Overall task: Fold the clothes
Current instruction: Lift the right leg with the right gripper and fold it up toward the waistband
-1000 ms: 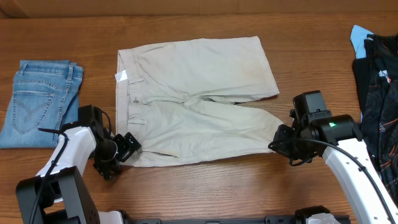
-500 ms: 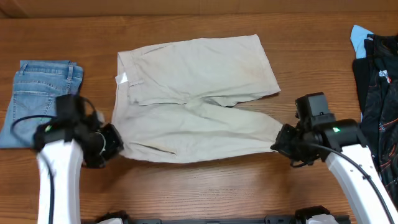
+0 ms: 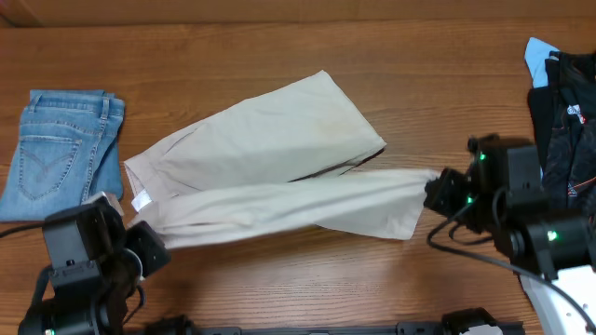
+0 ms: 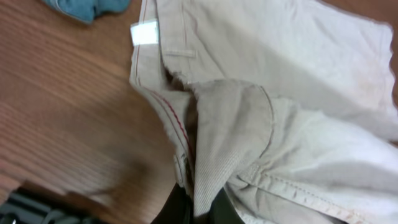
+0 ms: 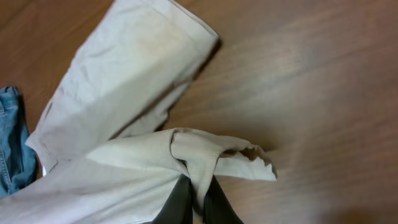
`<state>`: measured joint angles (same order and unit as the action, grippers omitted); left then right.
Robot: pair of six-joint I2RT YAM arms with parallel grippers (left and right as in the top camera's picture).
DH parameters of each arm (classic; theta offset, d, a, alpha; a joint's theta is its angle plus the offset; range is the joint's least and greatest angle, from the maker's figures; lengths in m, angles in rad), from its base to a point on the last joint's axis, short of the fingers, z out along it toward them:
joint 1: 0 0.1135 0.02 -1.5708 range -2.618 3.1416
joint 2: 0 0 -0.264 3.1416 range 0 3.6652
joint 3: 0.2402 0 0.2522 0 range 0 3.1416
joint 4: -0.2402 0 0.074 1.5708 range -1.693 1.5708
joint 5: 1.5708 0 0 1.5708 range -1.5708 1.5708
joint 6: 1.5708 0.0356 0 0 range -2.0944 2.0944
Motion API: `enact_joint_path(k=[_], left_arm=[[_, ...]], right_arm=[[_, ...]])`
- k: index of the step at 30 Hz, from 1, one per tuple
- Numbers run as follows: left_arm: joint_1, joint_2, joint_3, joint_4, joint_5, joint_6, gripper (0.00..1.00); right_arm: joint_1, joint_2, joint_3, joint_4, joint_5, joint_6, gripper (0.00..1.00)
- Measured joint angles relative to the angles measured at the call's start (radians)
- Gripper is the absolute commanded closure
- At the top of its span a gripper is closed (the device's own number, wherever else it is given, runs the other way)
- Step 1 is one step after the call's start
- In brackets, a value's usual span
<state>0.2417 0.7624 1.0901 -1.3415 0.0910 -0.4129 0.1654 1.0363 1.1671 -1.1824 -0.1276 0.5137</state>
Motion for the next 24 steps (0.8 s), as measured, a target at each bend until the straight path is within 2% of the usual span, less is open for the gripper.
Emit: enact_joint_path(k=[7, 8, 15, 24], left_arm=[[-0.007, 0.151, 0.001, 0.078, -0.050, -0.095, 0.96], [-0.008, 0.190, 0.002, 0.095, -0.059, -0.113, 0.96], [-0.013, 0.414, 0.005, 0.207, -0.080, -0.172, 0.96], [-0.020, 0.697, 0.008, 0.380, -0.117, -0.222, 0.96]], right_arm=[[0.010, 0.296, 0.154, 0.119, -0.004, -0.152, 0.96], [0.015, 0.389, 0.200, 0.174, -0.014, -0.199, 0.96], [0.021, 0.578, 0.228, 0.393, -0.034, -0.289, 0.96], [0.022, 0.739, 0.229, 0.519, -0.057, -0.346, 0.96]])
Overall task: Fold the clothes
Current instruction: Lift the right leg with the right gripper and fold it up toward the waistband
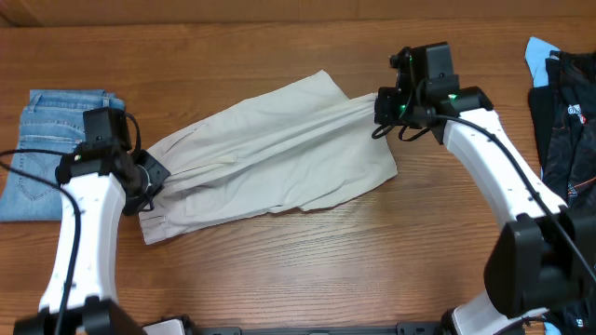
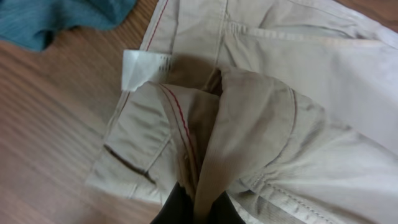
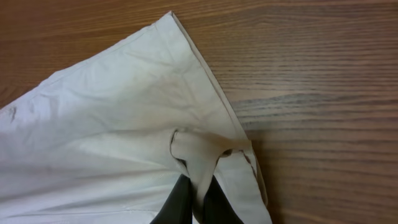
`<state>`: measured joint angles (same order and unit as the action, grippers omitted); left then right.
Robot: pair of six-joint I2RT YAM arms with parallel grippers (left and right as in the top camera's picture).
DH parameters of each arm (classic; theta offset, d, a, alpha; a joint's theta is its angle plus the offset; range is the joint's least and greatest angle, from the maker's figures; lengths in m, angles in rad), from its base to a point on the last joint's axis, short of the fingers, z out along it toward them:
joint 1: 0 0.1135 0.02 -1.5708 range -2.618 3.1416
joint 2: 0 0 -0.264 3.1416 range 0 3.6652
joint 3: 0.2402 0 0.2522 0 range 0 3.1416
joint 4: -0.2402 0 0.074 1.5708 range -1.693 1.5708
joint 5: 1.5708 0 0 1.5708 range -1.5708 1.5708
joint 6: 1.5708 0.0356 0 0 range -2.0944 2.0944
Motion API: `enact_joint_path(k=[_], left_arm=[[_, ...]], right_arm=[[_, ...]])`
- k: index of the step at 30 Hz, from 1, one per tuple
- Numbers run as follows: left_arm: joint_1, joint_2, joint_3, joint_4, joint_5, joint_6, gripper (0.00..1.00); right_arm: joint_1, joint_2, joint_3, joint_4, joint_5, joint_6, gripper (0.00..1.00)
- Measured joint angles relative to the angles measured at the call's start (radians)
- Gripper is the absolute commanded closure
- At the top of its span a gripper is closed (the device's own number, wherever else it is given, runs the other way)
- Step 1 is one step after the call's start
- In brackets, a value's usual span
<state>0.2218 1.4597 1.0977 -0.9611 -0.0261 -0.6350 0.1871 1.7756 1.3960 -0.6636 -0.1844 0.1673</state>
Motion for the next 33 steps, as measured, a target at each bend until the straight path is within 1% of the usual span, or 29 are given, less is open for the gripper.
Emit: enact_joint_path(k=[4, 9, 10, 11, 12, 13, 14, 15, 19, 25, 30, 31, 33], left_arm=[[0.000, 0.072, 0.000, 0.042, -0.010, -0.007, 0.96], [0.000, 0.097, 0.001, 0.060, -0.035, -0.039, 0.96], [0.000, 0.097, 0.001, 0.065, -0.042, -0.047, 0.92], [0.000, 0.097, 0.001, 0.079, -0.052, -0.055, 0.87], [0.000, 0.097, 0.001, 0.091, -0.063, -0.063, 0.66], [0.002, 0.097, 0.001, 0.097, -0.093, -0.069, 0.38], [0.007, 0.097, 0.001, 0.101, -0.116, -0.072, 0.04], [0.010, 0.097, 0.001, 0.106, -0.134, -0.074, 0.00], [0.016, 0.097, 0.002, 0.112, -0.193, -0.092, 0.00], [0.016, 0.097, 0.002, 0.063, -0.199, -0.092, 0.00], [0.016, 0.097, 0.002, 0.060, -0.191, -0.092, 0.00], [0.016, 0.097, 0.002, 0.064, -0.191, -0.092, 0.00], [0.016, 0.097, 0.002, 0.077, -0.192, -0.092, 0.00]], right_arm=[[0.000, 0.041, 0.000, 0.052, -0.017, -0.008, 0.96], [0.005, 0.045, 0.000, 0.134, -0.051, -0.012, 0.95], [0.005, 0.045, 0.001, 0.166, -0.072, -0.014, 0.84], [0.005, 0.046, 0.001, 0.177, -0.078, -0.014, 0.82], [0.005, 0.048, 0.001, 0.204, -0.088, -0.016, 0.78], [0.003, 0.051, 0.003, 0.220, -0.080, -0.016, 0.71], [-0.004, 0.055, 0.008, 0.230, -0.077, -0.019, 0.63], [-0.006, 0.058, 0.010, 0.235, -0.077, -0.022, 0.62], [-0.008, 0.082, 0.013, 0.217, -0.077, -0.035, 0.60], [-0.008, 0.084, 0.013, 0.143, -0.077, -0.037, 0.60], [-0.008, 0.085, 0.013, 0.056, -0.021, -0.037, 0.60], [-0.008, 0.085, 0.013, 0.022, -0.005, -0.038, 0.59], [-0.008, 0.085, 0.013, -0.014, 0.010, -0.037, 0.51]])
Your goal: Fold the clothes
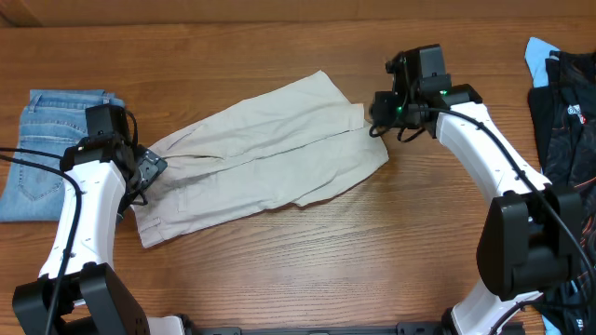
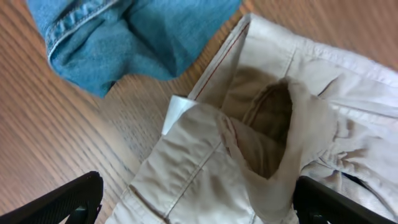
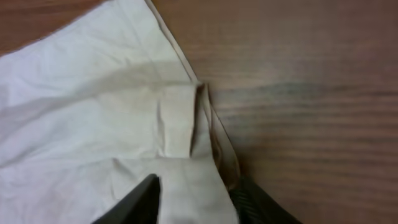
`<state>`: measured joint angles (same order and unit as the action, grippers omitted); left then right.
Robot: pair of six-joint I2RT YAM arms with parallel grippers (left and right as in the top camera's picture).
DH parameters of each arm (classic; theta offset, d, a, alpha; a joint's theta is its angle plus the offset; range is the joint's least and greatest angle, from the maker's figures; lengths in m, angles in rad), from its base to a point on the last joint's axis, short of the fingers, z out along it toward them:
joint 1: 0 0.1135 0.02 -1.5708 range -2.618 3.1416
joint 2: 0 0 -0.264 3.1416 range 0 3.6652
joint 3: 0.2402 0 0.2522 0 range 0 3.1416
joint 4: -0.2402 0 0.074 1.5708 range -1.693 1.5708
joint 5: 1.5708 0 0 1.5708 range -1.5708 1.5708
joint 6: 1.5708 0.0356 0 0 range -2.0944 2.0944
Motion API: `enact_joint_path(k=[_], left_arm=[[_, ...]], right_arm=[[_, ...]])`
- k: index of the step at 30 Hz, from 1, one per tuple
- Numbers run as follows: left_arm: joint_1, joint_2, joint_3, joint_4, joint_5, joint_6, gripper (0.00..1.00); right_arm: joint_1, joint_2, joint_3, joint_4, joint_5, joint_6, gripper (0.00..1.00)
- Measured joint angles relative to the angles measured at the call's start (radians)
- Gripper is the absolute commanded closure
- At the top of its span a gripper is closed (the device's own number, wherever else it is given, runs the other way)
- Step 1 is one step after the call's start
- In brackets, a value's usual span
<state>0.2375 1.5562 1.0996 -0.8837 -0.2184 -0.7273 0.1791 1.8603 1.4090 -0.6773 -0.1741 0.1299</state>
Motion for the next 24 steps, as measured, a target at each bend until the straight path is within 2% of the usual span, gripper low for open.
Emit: enact_joint_path(k=[3, 6, 9, 13, 14, 15, 17, 18, 19, 21, 24], left_arm=[[0.000, 0.000, 0.003, 0.093, -0.003, 0.009, 0.00], [0.000, 0.000, 0.033, 0.107, -0.002, 0.053, 0.00], [0.000, 0.003, 0.129, 0.074, -0.008, 0.096, 0.00], [0.000, 0.003, 0.240, -0.060, 0.008, 0.119, 0.00], [0.000, 0.003, 0.246, -0.111, 0.038, 0.126, 0.00], [0.000, 0.003, 0.248, -0.158, 0.071, 0.128, 0.00], [0.000, 0.003, 0.247, -0.283, 0.128, 0.129, 0.00], [0.000, 0.003, 0.245, -0.316, 0.148, 0.129, 0.00], [0.000, 0.003, 0.244, -0.339, 0.163, 0.129, 0.00], [0.000, 0.004, 0.232, -0.386, 0.185, 0.129, 0.00], [0.000, 0.004, 0.216, -0.395, 0.194, 0.135, 0.00]], right_arm=[[0.000, 0.012, 0.000, -0.067, 0.011, -0.003, 0.48], [-0.001, 0.073, 0.000, -0.100, 0.016, -0.004, 0.43], [-0.001, 0.151, 0.000, -0.109, 0.013, -0.007, 0.33], [-0.001, 0.200, 0.002, -0.098, -0.047, -0.048, 0.30], [-0.001, 0.206, 0.004, -0.084, -0.070, -0.065, 0.36], [-0.001, 0.209, 0.005, -0.070, -0.084, -0.080, 0.47], [-0.002, 0.220, 0.007, -0.048, -0.124, -0.111, 0.79], [-0.002, 0.227, 0.007, -0.047, -0.148, -0.135, 0.90], [-0.002, 0.231, 0.007, -0.049, -0.159, -0.146, 0.96], [-0.002, 0.242, 0.009, -0.085, -0.164, -0.162, 0.96], [0.000, 0.240, 0.023, -0.150, -0.099, -0.089, 0.96]])
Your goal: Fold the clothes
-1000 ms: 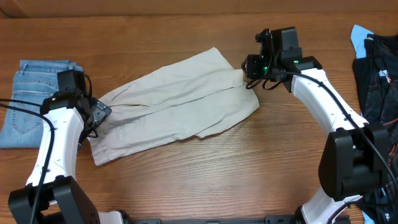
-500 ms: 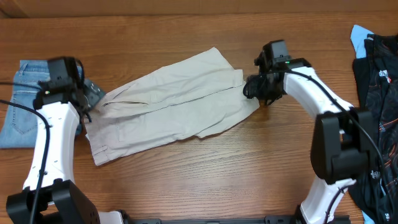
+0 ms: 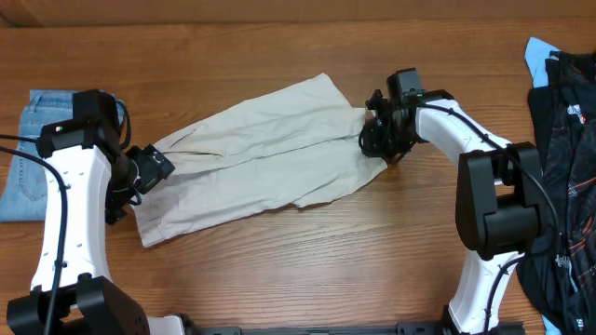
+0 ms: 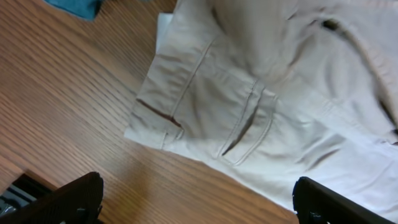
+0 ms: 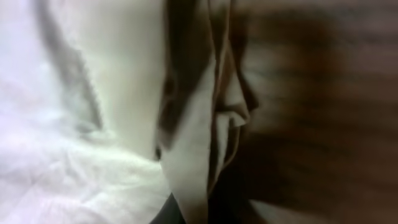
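The beige trousers (image 3: 265, 154) lie folded lengthwise, slanting across the middle of the table. In the left wrist view their waist end (image 4: 249, 93) shows a back pocket. My left gripper (image 3: 149, 169) hovers over that waist end, and in its own view the left gripper (image 4: 199, 208) is open and empty, its fingers (image 4: 81, 196) spread wide. My right gripper (image 3: 375, 140) is low at the hem end. In the dark, blurred right wrist view the hem edge (image 5: 199, 155) runs down into the right gripper (image 5: 198, 214), which is shut on it.
Folded blue jeans (image 3: 28, 154) lie at the left edge, a corner of the jeans (image 4: 71, 5) showing in the left wrist view. A pile of dark clothes (image 3: 563, 130) and a light blue cloth (image 3: 540, 54) sit at the far right.
My left gripper, still open, has shifted from the waistband corner by the jeans to over the pocket area. My right gripper, open above the hem before, is now down at the hem and shut on its edge.
Both grippers first held one trouser leg stretched out near the front of the table. Then they held it laid over the other leg. Then both stood open with the trousers folded in half. Now the right has taken the hem edge again.
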`<state>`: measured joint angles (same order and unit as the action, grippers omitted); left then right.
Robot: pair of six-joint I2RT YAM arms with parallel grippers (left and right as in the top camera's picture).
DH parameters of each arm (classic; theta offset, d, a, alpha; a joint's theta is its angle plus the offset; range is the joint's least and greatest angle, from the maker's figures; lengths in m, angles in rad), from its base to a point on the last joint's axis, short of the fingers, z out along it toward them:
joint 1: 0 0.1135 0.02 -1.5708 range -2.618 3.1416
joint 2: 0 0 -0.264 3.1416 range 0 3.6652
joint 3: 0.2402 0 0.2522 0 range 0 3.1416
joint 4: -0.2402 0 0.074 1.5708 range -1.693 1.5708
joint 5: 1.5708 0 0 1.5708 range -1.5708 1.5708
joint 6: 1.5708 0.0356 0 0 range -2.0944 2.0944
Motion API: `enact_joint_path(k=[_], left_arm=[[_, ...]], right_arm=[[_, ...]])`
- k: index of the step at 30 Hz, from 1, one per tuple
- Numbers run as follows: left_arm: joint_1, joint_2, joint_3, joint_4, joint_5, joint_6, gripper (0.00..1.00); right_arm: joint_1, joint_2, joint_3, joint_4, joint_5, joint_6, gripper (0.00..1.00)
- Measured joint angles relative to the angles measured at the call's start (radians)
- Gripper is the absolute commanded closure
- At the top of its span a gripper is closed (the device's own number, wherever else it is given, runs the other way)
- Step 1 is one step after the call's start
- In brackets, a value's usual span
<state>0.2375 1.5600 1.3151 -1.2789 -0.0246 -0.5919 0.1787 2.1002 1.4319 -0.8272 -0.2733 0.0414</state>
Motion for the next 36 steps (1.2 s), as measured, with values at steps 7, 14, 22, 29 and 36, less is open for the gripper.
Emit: enact_joint_path(k=[7, 14, 22, 29, 36], left_arm=[[-0.032, 0.002, -0.075, 0.089, 0.006, 0.054, 0.00], [-0.114, 0.002, -0.092, 0.225, 0.015, 0.079, 0.00], [-0.116, 0.003, -0.096, 0.363, 0.091, 0.171, 0.00], [-0.116, 0.003, -0.096, 0.369, 0.154, 0.269, 0.00], [-0.116, 0.003, -0.096, 0.365, 0.164, 0.282, 0.00]], right_arm=[[-0.063, -0.030, 0.007, -0.198, 0.233, 0.281, 0.96], [-0.111, -0.065, -0.006, -0.359, 0.402, 0.438, 0.96], [-0.107, -0.092, -0.009, -0.328, 0.449, 0.487, 0.41], [-0.107, -0.246, -0.012, -0.257, 0.441, 0.429, 0.38], [-0.107, -0.243, -0.012, -0.196, 0.395, 0.361, 0.39]])
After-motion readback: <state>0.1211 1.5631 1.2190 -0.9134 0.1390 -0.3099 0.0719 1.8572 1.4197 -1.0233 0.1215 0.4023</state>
